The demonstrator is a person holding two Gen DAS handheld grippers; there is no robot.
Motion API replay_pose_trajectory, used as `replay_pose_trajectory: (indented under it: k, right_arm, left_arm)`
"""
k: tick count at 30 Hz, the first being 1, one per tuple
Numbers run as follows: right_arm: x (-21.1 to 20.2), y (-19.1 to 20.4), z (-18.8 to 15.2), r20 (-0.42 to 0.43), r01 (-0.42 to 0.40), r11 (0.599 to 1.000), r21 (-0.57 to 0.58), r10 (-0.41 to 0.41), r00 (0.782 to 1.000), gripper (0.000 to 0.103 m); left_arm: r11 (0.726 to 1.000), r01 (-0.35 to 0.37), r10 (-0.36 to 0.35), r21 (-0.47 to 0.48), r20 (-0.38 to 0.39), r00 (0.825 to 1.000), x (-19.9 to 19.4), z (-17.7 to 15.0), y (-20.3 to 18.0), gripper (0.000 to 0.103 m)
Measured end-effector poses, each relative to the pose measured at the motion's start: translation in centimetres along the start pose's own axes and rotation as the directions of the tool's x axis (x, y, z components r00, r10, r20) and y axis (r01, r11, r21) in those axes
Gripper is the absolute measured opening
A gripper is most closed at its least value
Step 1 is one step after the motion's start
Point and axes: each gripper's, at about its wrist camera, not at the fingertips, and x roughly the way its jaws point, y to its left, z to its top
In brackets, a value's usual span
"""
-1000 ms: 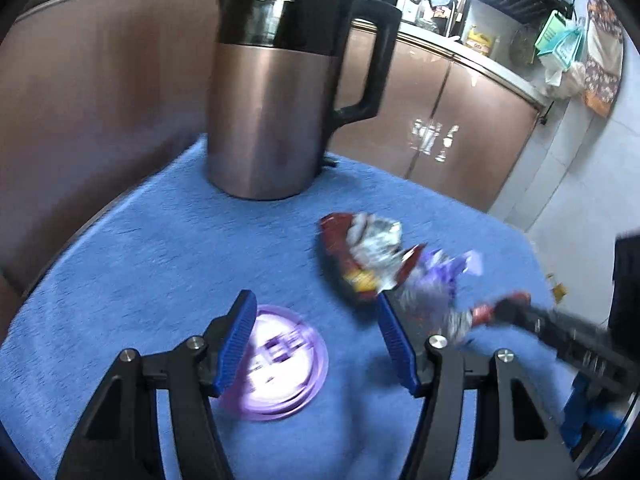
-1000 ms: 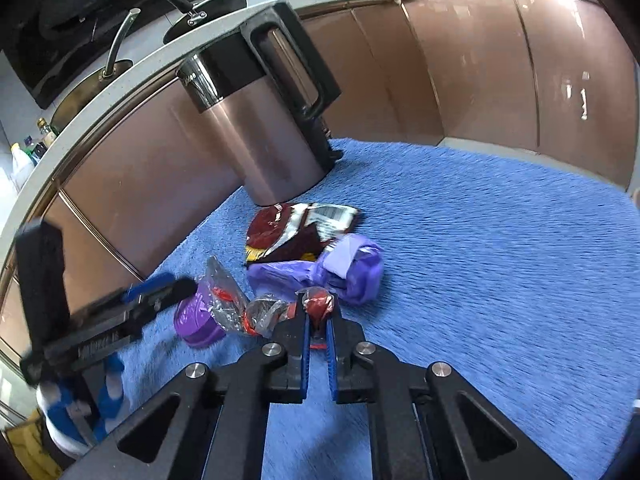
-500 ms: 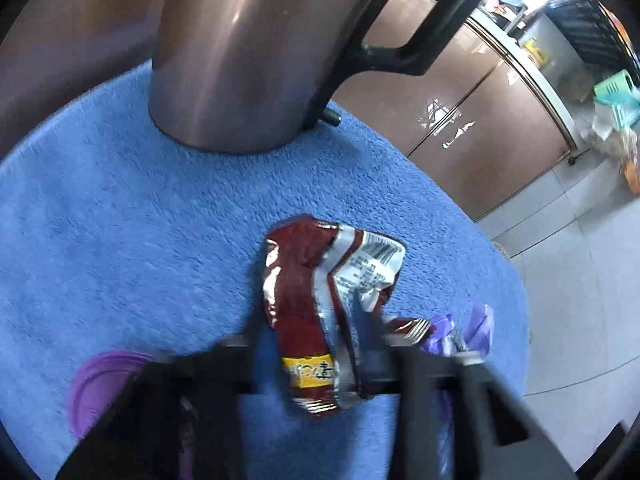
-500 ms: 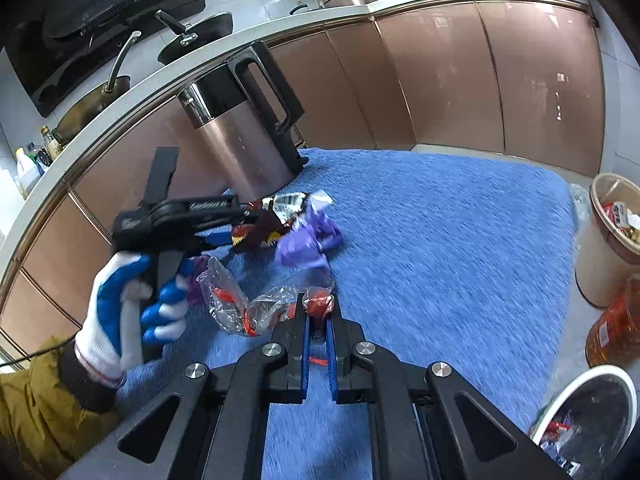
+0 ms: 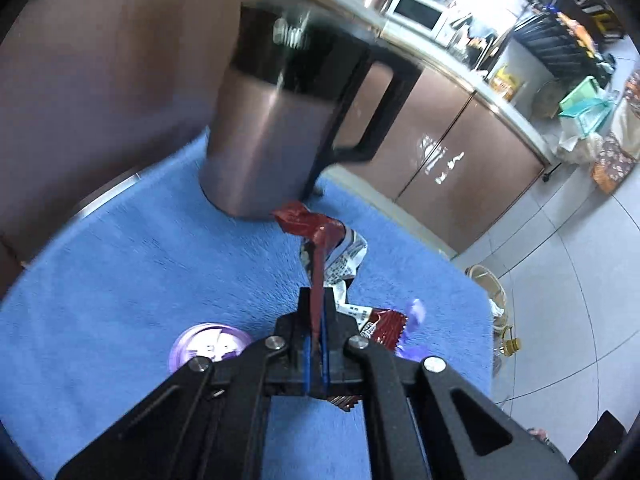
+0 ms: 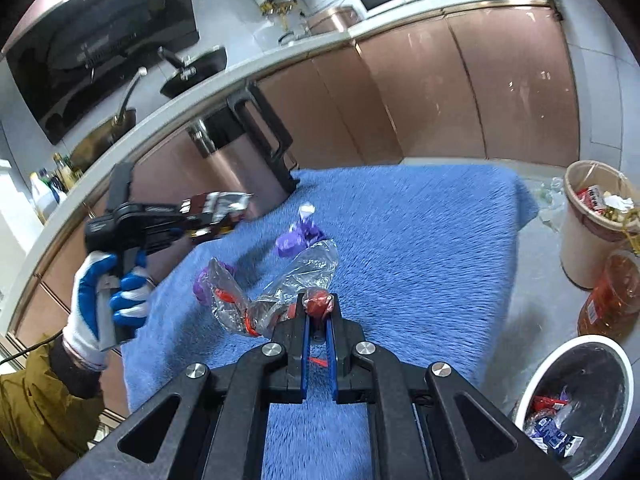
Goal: Collect trash
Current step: 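Carry wrapper and plastic over the bin and open both tools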
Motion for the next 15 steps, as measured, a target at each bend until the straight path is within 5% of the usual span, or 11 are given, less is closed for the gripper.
replay_pose_trajectory:
  k: [8,15]
  right_arm:
    - [-8.1,-3.5,-0.9,0.114,0.105,0.991,0.079,-0.114,0.987,0.007]
    - [-13.9,-8.6,-2.6,0.144,0.297,0.938,0.182,-0.324,0.935,0.007]
  left_arm:
    - [0.996,0.036,-0.041,0.078,0.07,0.997,-7.5,-0.5,-5.1,0.003]
    - [0.96,0.173,-0.171,0.219,-0.028,0.985,-5.8,-4.2,-15.4,0.003]
